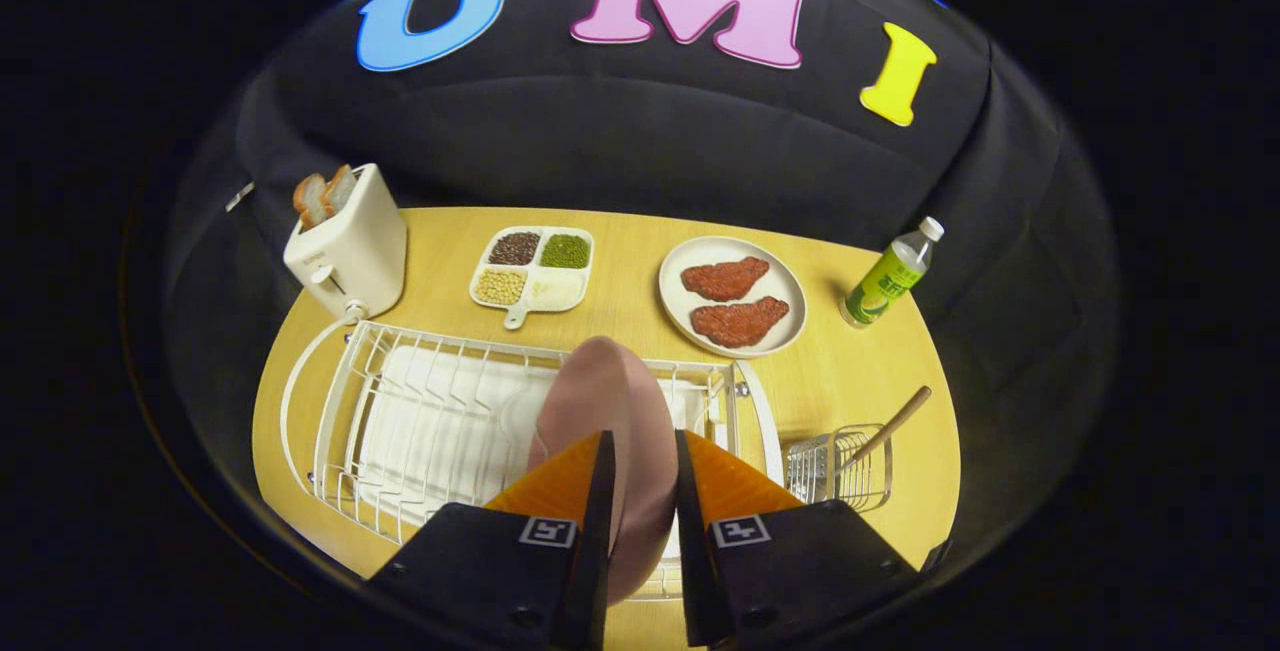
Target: Take the plate from the dish rack, then take the spoon from the basket and place it into the plate.
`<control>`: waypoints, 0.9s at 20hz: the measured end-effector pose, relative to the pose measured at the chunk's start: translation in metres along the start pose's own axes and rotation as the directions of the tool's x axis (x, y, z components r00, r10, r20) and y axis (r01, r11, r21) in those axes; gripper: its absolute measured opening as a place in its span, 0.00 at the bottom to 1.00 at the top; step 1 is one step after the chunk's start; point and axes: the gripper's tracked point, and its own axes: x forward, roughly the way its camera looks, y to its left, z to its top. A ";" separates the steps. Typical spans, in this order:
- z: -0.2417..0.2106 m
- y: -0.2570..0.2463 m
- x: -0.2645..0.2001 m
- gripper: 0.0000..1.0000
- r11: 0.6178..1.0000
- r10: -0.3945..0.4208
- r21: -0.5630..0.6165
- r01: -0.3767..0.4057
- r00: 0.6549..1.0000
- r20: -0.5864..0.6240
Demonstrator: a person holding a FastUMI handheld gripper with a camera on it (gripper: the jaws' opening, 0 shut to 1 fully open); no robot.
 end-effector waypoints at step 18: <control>0.025 -0.028 -0.033 0.22 0.991 -0.086 0.104 0.082 0.996 0.037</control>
